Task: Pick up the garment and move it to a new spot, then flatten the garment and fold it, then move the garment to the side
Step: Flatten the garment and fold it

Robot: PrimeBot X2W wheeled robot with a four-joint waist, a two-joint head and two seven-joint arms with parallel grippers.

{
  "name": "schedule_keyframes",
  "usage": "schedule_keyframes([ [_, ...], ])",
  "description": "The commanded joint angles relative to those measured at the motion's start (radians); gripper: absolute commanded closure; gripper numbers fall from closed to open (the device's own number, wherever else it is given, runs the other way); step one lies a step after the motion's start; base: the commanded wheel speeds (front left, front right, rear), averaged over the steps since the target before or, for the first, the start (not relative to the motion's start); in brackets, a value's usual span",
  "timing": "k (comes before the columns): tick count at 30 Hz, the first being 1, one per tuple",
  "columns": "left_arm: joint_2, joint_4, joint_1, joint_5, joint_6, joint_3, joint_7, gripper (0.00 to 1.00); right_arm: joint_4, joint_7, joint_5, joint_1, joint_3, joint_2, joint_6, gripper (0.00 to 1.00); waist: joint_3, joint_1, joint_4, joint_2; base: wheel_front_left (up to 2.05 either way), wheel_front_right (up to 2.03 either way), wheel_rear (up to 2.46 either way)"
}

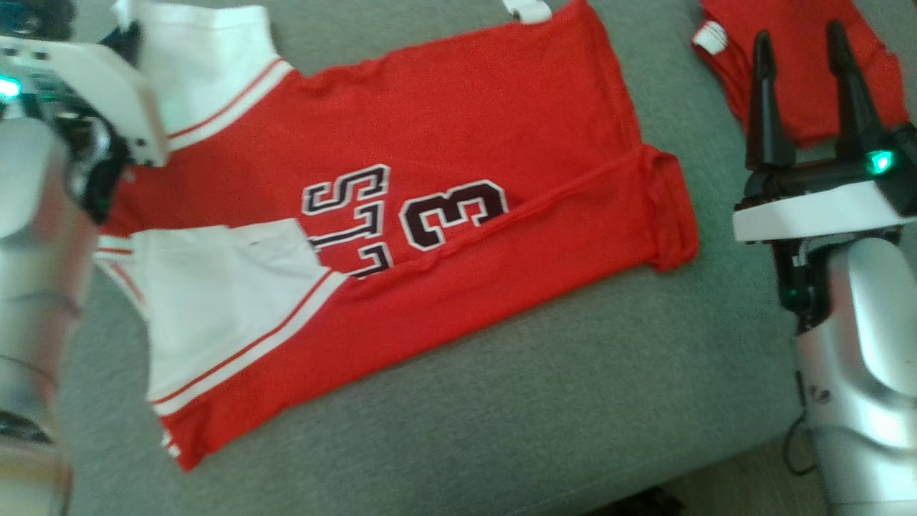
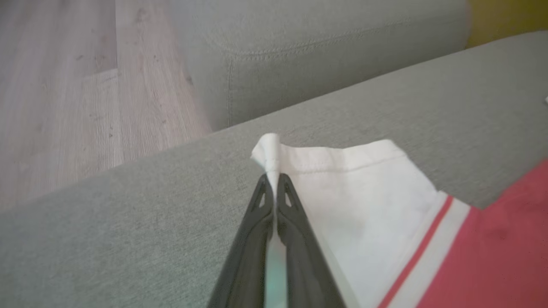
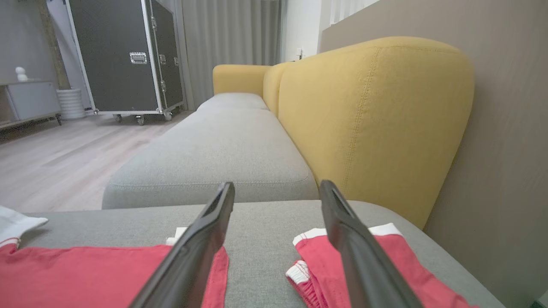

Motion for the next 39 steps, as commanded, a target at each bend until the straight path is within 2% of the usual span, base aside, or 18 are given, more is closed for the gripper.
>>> schedule_keyframes([
  [1,0.021,-0.044,-0.029,-0.004,0.002,0.008,-0.037,1.0,-0.016,0.015,-0.002,-0.033,0.021,-0.025,0.002,0.0,-0.046,0.0,0.052,0.0,0.0,0.0,0.0],
  [6,-0.009,-0.121,-0.005,-0.006,0.002,-0.035,-0.161,1.0,0.063,0.105,0.024,-0.076,0.05,-0.099,0.002,0.0,-0.096,0.0,0.136,0.0,0.0,0.0,0.0],
  [10,-0.026,-0.207,0.029,-0.01,0.002,-0.083,-0.216,1.0,0.149,0.184,0.057,-0.114,0.085,-0.162,0.002,0.0,-0.115,0.0,0.205,0.0,0.0,0.0,0.0],
  [18,-0.055,-0.385,0.102,-0.033,0.002,-0.144,-0.209,1.0,0.364,0.279,0.129,-0.198,0.155,-0.267,0.002,0.0,-0.101,0.0,0.319,0.0,0.0,0.0,0.0],
  [29,-0.067,-0.539,0.133,-0.048,0.021,-0.163,-0.174,1.0,0.601,0.311,0.158,-0.332,0.259,-0.318,0.002,0.0,-0.032,0.0,0.39,0.0,0.0,0.0,0.0],
  [36,-0.07,-0.579,0.12,-0.059,0.036,-0.156,-0.165,1.0,0.711,0.315,0.156,-0.412,0.338,-0.329,0.002,0.0,0.003,0.0,0.419,0.0,0.0,0.0,0.0],
  [39,-0.072,-0.584,0.112,-0.056,0.041,-0.157,-0.164,1.0,0.758,0.354,0.153,-0.434,0.391,-0.33,0.002,0.0,0.015,0.0,0.426,0.0,0.0,0.0,0.0],
])
